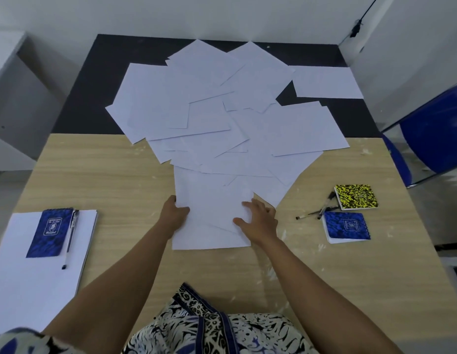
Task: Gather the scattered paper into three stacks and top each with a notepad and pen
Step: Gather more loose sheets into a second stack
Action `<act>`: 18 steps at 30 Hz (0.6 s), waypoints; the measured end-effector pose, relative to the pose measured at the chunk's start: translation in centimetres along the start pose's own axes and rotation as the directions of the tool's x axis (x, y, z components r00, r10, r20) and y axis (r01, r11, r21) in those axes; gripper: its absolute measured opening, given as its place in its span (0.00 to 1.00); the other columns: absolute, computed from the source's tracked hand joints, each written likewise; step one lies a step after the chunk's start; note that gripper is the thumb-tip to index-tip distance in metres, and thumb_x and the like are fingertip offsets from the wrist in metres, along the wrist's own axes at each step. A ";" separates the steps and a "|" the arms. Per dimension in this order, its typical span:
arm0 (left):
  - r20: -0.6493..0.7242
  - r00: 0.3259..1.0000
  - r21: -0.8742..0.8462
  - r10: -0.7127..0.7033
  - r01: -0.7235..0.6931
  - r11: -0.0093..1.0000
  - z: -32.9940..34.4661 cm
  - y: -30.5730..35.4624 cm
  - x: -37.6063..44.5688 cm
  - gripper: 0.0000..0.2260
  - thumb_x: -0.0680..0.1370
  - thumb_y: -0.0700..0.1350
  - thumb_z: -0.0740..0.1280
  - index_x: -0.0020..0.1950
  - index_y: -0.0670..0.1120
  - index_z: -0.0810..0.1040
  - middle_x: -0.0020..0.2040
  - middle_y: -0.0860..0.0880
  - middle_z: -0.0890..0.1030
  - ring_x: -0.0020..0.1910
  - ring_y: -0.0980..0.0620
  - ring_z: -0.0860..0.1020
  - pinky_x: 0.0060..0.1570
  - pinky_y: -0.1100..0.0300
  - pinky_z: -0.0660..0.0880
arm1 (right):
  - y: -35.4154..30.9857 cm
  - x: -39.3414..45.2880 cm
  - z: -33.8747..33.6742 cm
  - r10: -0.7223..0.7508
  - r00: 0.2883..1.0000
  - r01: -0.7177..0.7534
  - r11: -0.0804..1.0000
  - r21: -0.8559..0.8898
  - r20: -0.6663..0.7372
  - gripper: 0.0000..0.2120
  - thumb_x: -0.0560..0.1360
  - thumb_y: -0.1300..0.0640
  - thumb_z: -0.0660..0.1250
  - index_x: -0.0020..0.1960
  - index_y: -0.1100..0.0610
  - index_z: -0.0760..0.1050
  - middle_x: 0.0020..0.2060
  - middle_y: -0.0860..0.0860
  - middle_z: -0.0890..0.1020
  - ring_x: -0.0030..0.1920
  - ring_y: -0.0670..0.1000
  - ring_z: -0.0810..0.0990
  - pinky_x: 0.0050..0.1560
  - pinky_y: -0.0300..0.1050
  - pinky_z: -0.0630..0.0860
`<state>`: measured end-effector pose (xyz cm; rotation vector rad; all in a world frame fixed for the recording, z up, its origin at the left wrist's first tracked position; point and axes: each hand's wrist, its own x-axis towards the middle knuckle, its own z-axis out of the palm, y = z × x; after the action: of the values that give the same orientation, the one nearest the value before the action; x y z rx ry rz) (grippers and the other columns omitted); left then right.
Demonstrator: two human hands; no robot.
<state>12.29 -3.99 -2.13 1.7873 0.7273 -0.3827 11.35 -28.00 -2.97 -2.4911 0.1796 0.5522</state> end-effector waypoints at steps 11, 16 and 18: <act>0.323 0.934 -0.276 -0.150 0.245 0.930 -4.3 -4.2 -3.2 0.17 0.76 0.38 0.66 0.65 0.43 0.74 0.59 0.40 0.80 0.55 0.36 0.79 0.54 0.42 0.76 | -2.1 -0.8 -0.6 0.228 0.899 -0.437 0.436 0.786 0.373 0.26 0.72 0.56 0.72 0.66 0.65 0.71 0.58 0.56 0.81 0.55 0.57 0.81 0.58 0.55 0.78; 0.375 0.912 -0.069 -0.168 0.208 0.976 -4.5 -4.7 -4.8 0.18 0.73 0.32 0.68 0.62 0.40 0.76 0.58 0.41 0.80 0.55 0.38 0.79 0.53 0.46 0.77 | -2.1 -2.7 -0.4 0.216 0.890 -0.454 0.511 0.730 0.402 0.14 0.74 0.67 0.67 0.60 0.67 0.76 0.56 0.62 0.81 0.55 0.62 0.81 0.59 0.59 0.76; 0.345 0.928 -0.085 -0.141 0.180 0.980 -4.2 -4.6 -5.0 0.21 0.67 0.35 0.72 0.60 0.39 0.77 0.57 0.40 0.81 0.52 0.39 0.80 0.52 0.46 0.78 | -2.0 -3.3 -0.2 0.199 0.900 -0.432 0.533 0.728 0.388 0.15 0.74 0.68 0.67 0.61 0.66 0.76 0.55 0.61 0.81 0.54 0.61 0.81 0.57 0.58 0.78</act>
<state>5.10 -0.56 -1.15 1.5053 0.6378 -0.7248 8.93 -26.43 -0.40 -1.4604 0.6466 0.7362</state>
